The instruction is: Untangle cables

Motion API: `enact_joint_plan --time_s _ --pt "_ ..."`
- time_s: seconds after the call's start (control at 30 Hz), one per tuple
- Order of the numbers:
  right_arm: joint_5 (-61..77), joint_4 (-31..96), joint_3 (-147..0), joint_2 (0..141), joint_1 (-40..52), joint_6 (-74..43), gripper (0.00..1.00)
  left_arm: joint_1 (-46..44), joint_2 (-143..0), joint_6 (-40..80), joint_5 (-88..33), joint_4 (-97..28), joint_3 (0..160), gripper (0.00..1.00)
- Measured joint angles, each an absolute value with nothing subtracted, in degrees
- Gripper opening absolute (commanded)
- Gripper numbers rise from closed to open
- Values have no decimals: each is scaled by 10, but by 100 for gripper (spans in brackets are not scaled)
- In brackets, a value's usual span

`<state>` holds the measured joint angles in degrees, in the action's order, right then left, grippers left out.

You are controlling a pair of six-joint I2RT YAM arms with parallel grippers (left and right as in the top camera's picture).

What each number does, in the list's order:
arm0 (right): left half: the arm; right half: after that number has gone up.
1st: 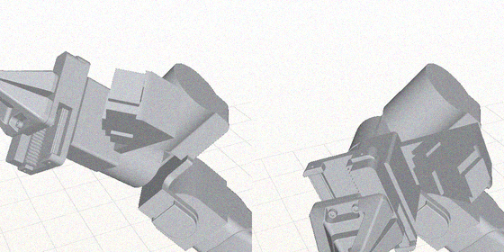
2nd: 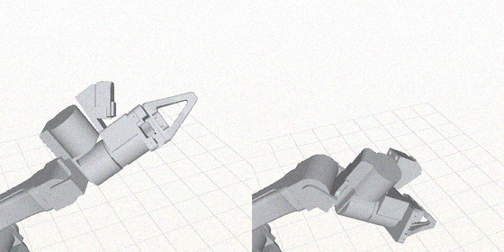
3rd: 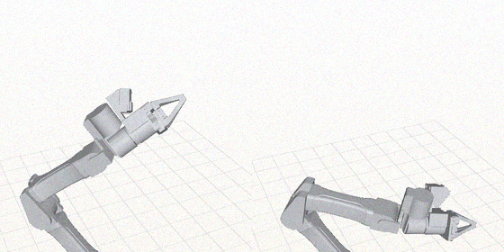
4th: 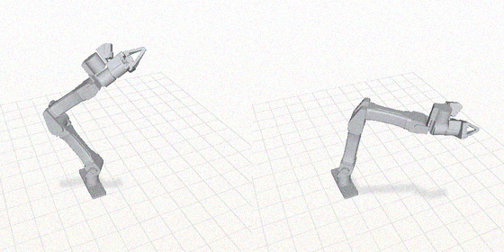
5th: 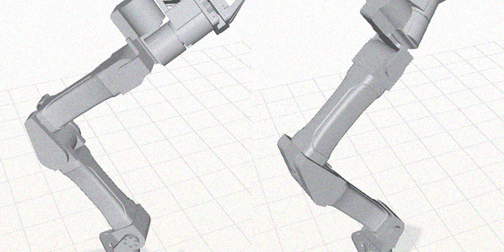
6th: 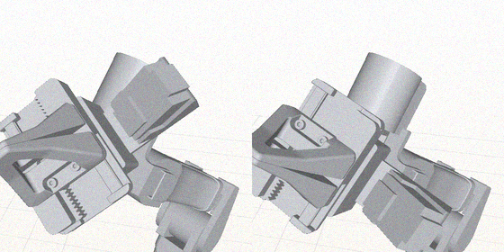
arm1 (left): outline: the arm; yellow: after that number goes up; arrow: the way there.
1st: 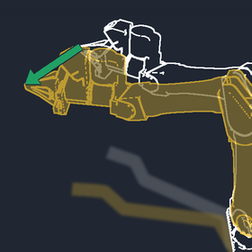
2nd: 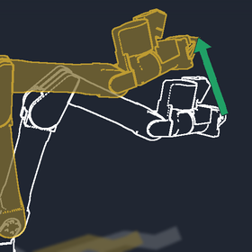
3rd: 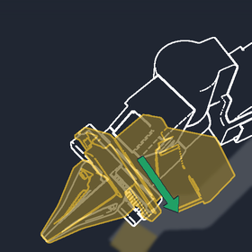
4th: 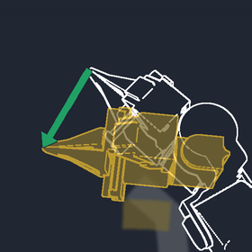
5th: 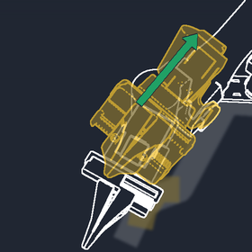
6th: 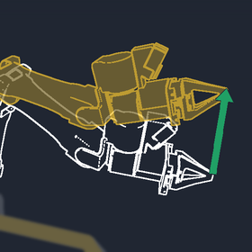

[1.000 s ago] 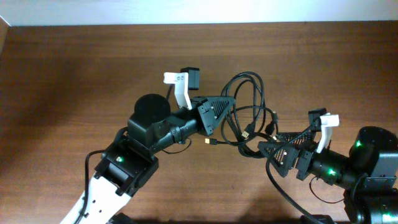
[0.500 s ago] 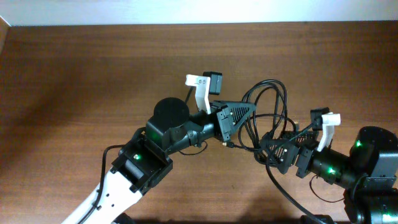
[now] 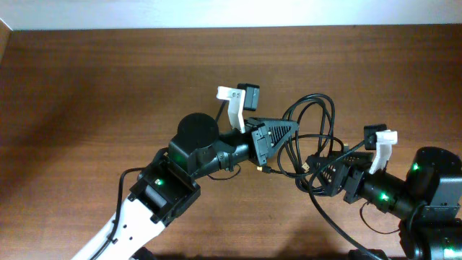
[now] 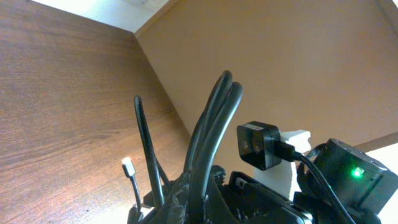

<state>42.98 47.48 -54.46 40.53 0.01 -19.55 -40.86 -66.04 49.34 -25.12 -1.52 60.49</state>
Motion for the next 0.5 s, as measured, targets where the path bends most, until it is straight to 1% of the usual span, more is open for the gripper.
enact_joint_plan --time_s 0.07,0.13,0.23,0.27,0.37,0.5 --pt "426 475 -545 405 0 -195 78 -409 -660 493 -254 -15 605 0" --pt "424 475 -545 405 0 -196 73 -409 -660 493 -258 -15 605 0" --pt "420 475 -545 405 0 -197 63 -409 -660 493 -262 -15 605 0" --pt "419 475 -545 405 0 -197 57 -409 -660 493 -263 -15 605 0" --pt "417 475 -545 405 0 -196 46 -409 -660 493 -264 -15 605 0" --pt "416 475 -545 405 0 -197 35 -409 -660 493 -264 -17 605 0"
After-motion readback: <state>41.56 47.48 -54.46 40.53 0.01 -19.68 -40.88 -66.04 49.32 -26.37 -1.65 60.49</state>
